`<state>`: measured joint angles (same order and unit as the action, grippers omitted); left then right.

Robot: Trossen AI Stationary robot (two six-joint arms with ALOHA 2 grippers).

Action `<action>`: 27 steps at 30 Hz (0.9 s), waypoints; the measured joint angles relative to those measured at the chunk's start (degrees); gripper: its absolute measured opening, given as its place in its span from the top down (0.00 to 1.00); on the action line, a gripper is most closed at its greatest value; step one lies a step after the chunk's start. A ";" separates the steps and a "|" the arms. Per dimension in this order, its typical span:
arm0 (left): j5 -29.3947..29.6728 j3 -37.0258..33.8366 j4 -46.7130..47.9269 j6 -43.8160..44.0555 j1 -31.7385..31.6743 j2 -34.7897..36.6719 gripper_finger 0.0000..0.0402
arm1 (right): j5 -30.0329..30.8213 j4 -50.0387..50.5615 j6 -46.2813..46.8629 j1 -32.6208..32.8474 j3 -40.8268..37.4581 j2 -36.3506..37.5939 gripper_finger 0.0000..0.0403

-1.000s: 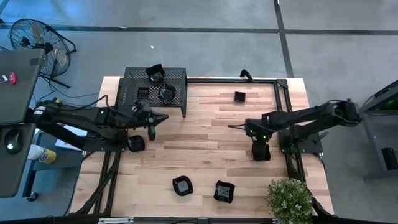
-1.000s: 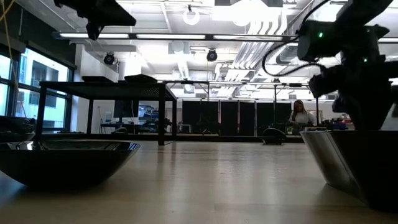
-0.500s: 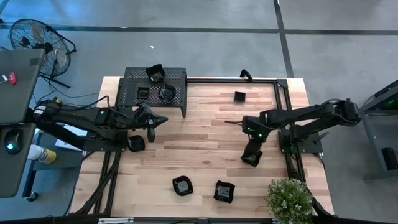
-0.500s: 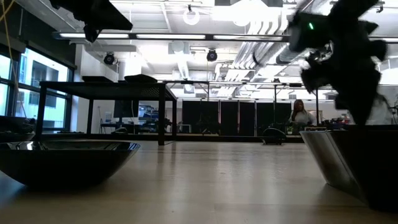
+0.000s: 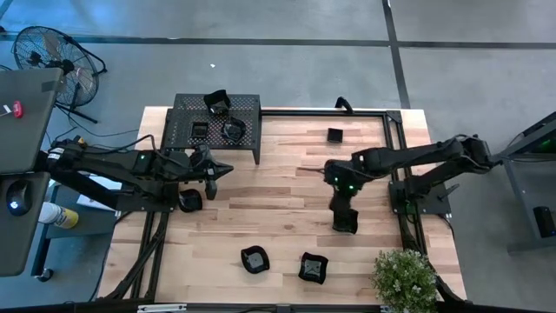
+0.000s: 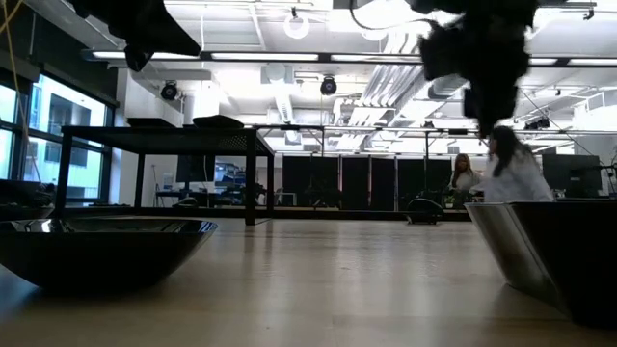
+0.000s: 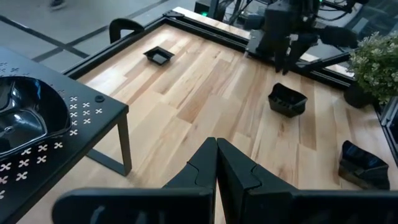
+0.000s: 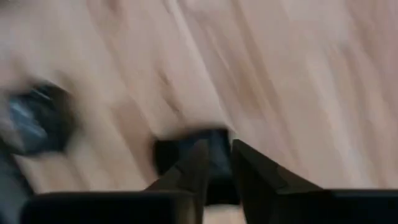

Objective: Pick & Place Mini shaped plates
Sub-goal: Stack the black distorted square plate on the other black distorted square plate on the shelf

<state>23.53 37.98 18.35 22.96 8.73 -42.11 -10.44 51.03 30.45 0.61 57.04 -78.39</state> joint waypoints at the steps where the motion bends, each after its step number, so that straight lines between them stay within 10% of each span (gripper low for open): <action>1: 0.00 0.00 0.10 0.00 0.00 0.00 1.00 | 0.97 2.21 -1.28 0.31 -0.37 0.10 0.82; 12: 0.00 0.00 1.96 1.48 0.00 -0.02 1.00 | -5.79 -11.10 -6.80 0.59 -17.96 0.11 0.57; 27: -0.51 0.00 3.47 1.42 0.00 -0.02 1.00 | -7.01 -18.68 -0.94 0.49 -18.84 0.11 0.97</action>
<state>23.02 37.98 21.82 24.38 8.73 -42.13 -17.45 32.36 29.51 1.10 38.20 -78.28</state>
